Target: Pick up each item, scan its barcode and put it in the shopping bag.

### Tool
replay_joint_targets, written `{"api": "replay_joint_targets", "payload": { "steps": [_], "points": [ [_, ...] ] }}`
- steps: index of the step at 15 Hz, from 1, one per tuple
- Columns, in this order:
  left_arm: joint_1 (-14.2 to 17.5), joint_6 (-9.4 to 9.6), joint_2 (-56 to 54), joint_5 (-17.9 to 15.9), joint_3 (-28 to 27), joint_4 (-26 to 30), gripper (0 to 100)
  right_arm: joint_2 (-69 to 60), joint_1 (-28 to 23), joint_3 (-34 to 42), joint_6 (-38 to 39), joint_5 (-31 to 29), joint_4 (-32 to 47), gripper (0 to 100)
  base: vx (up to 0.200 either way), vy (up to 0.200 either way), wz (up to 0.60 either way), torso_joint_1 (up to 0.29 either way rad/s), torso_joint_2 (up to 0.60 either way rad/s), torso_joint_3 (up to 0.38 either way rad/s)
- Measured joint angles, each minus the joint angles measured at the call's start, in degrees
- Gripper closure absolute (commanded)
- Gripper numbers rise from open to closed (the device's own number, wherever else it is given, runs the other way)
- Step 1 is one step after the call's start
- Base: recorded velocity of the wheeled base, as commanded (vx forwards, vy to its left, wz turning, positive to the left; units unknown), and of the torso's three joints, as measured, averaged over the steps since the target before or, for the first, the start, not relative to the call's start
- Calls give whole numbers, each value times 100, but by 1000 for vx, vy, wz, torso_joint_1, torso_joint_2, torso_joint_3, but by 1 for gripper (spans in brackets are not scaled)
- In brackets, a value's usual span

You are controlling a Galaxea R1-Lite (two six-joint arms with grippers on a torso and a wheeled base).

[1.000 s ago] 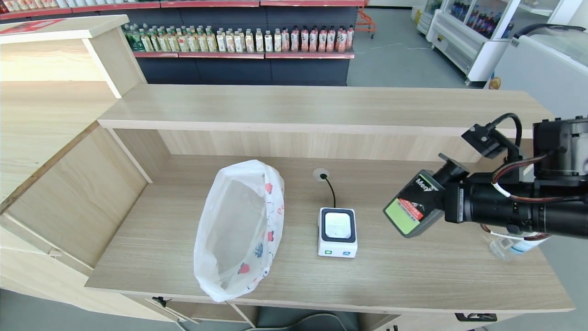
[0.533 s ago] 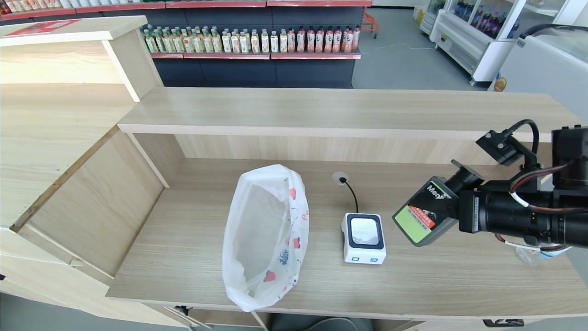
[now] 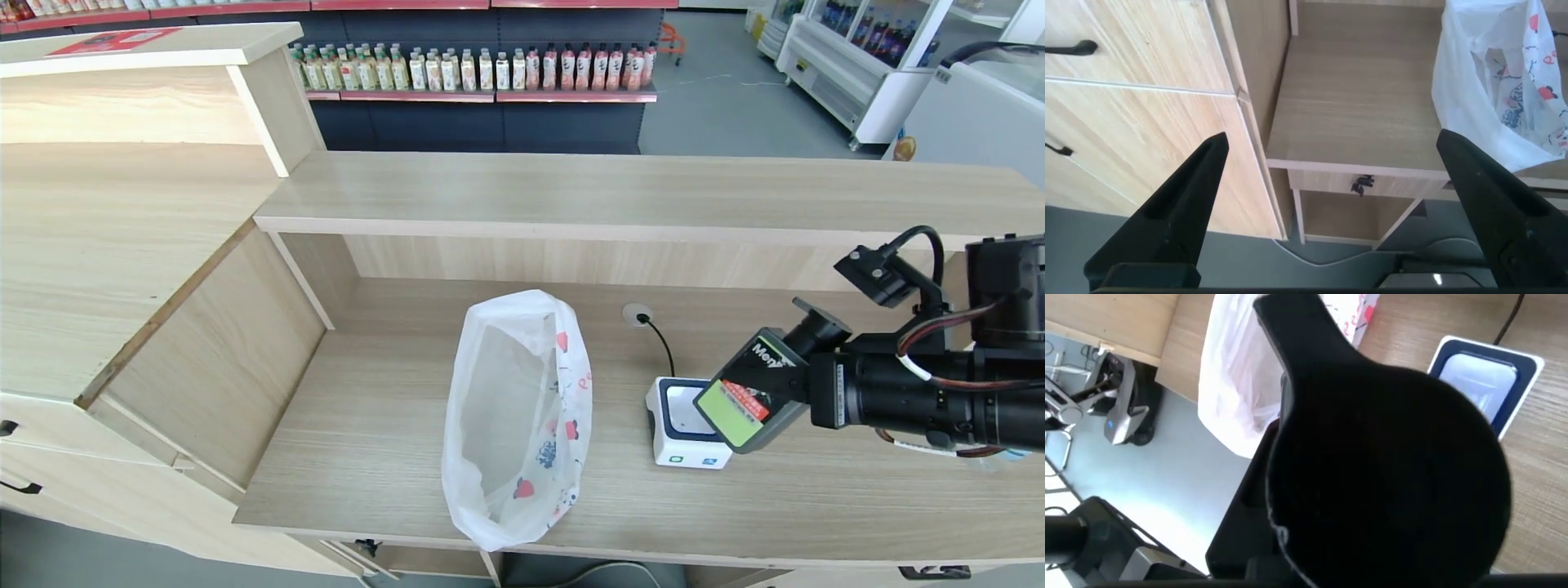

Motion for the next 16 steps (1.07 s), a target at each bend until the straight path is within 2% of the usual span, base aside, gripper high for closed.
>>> {"api": "replay_joint_targets", "payload": {
  "steps": [4, 7, 10, 16],
  "points": [
    [1, -2, 0, 2, 0, 0, 0, 439, 218, -96, -56, -9, -378, 100, 0, 0, 0, 0, 0, 0],
    [-5, -2, 0, 2, 0, 0, 0, 1337, 384, -144, -261, 27, -1692, 100, 0, 0, 0, 0, 0, 0],
    [-5, -2, 0, 2, 0, 0, 0, 2594, 544, -445, -819, 141, -2631, 100, 0, 0, 0, 0, 0, 0],
    [0, -2, 0, 0, 0, 0, 0, 4422, 1056, -1770, -1409, 191, -2992, 100, 0, 0, 0, 0, 0, 0]
  ]
}}
